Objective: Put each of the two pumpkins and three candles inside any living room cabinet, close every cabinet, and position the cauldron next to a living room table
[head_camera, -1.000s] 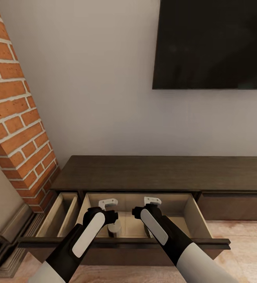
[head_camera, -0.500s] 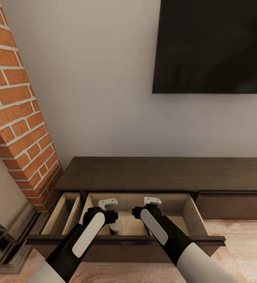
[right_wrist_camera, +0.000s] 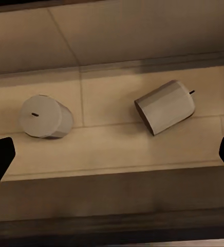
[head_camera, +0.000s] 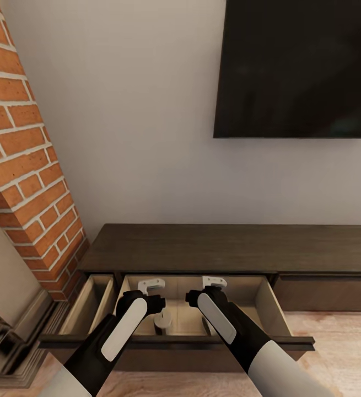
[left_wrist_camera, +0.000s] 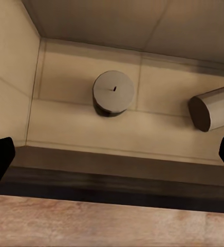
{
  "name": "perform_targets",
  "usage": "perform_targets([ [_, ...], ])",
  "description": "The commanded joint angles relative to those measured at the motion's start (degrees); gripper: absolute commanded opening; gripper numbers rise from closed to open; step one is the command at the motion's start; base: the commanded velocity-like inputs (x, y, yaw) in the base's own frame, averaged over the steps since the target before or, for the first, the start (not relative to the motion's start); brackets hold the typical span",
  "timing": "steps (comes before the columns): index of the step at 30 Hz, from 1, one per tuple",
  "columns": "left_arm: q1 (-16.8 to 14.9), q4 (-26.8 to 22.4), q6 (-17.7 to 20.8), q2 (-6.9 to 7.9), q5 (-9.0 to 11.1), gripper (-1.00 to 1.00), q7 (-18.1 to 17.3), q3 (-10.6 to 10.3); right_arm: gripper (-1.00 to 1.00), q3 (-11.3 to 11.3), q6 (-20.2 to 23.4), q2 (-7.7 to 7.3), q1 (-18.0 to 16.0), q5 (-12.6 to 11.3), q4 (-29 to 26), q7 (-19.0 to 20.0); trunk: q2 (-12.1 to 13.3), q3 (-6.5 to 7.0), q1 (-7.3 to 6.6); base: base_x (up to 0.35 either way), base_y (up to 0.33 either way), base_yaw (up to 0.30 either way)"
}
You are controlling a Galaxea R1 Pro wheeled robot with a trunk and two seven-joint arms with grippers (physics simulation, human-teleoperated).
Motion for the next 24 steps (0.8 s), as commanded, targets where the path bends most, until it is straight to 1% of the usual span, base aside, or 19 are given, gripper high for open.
perform_targets([
  [1,-0.05,-0.01,0.06,0.01,0.49,1.00,0.60,-0.06,1.00,0.11,0.18,-0.04,-0.06,-0.38,-0.06,-0.49,0.39,0.13,-0.23,0.000,0.000,0.000],
  [8,-0.05,0.06,0.17,0.14,0.44,1.00,0.61,0.02,1.00,-0.06,0.84,-0.06,-0.11,-0.62,0.08,-0.58,3.20,1.39,-1.77,0.000,0.000,0.000],
  [11,-0.05,0.19,0.37,0.14,0.46,1.00,0.51,0.69,1.00,-0.12,1.25,-0.06,-0.14,-0.89,0.11,-0.86,4.40,1.92,-2.43,0.000,0.000,0.000],
  [15,-0.05,0.35,0.66,0.21,0.62,1.00,0.32,1.82,1.00,-0.30,3.97,-0.06,-0.14,-1.21,0.12,-1.01,6.00,2.64,-3.31,0.000,0.000,0.000],
  [21,-0.05,0.38,1.15,0.23,0.94,1.00,0.25,2.11,1.00,-0.66,6.90,-0.14,-0.14,-1.28,-0.11,-1.24,8.41,3.72,-4.63,0.000,0.000,0.000],
  [24,-0.05,0.45,2.89,0.20,0.95,1.00,0.24,2.31,1.00,-0.76,8.39,-0.32,-0.14,-1.34,-0.70,-1.25,9.61,4.26,-5.28,0.000,0.000,0.000],
])
